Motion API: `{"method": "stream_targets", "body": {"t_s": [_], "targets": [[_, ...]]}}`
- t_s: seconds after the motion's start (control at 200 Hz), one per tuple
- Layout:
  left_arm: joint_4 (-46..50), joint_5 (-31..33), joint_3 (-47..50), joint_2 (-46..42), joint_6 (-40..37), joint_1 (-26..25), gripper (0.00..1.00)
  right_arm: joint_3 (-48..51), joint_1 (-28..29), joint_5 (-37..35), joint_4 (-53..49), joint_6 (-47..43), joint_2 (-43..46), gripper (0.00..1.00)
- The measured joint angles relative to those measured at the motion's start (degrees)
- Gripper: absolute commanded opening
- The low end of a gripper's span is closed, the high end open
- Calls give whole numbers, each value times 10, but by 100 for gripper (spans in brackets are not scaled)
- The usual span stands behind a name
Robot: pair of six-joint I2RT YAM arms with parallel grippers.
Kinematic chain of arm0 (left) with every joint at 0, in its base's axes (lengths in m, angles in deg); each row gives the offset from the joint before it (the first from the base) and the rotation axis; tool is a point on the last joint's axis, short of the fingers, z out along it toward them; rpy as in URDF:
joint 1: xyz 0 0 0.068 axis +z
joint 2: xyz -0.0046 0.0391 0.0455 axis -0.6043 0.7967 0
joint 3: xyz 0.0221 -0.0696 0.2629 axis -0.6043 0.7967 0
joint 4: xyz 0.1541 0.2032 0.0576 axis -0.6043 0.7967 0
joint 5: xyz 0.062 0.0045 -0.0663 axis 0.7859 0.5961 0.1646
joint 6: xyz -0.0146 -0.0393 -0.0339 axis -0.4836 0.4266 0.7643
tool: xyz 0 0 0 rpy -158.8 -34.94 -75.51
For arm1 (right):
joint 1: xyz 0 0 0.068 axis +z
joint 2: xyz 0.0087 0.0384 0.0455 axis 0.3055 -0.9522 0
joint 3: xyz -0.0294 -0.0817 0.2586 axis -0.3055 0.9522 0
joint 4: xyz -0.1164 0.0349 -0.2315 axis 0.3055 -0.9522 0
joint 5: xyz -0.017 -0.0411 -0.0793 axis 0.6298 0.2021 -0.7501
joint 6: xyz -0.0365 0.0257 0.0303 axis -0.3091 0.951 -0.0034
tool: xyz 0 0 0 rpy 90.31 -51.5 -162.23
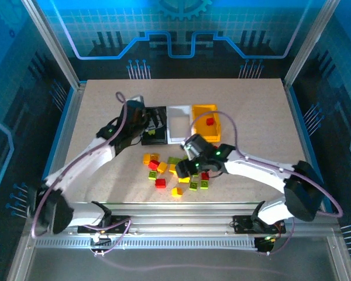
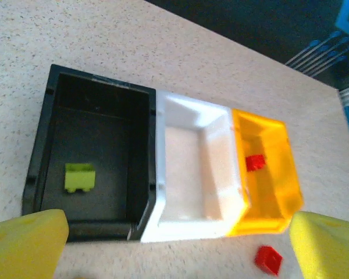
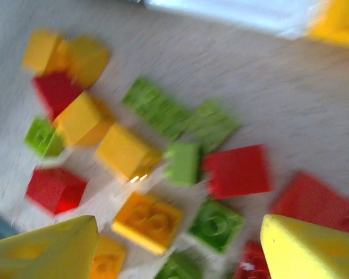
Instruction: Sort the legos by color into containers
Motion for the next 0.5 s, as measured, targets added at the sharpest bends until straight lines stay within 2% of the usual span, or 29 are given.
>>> {"method": "stream_targets", "body": {"t_s": [0.1,0.22,0.36,0.5], "targets": [[9,1,67,-85,4,1,99,-8,63,6,-6,-6,-49,78],[39,4,134,-163,7,1,99,-13,106,2,-16,-6,-102,76],[71,16,177,-227,15,1,99,-30,125,-16,-17,-2,-139,73],[90,23,192,-253,19,1,99,-52,131,-35,-24,2,-163,67]]}}
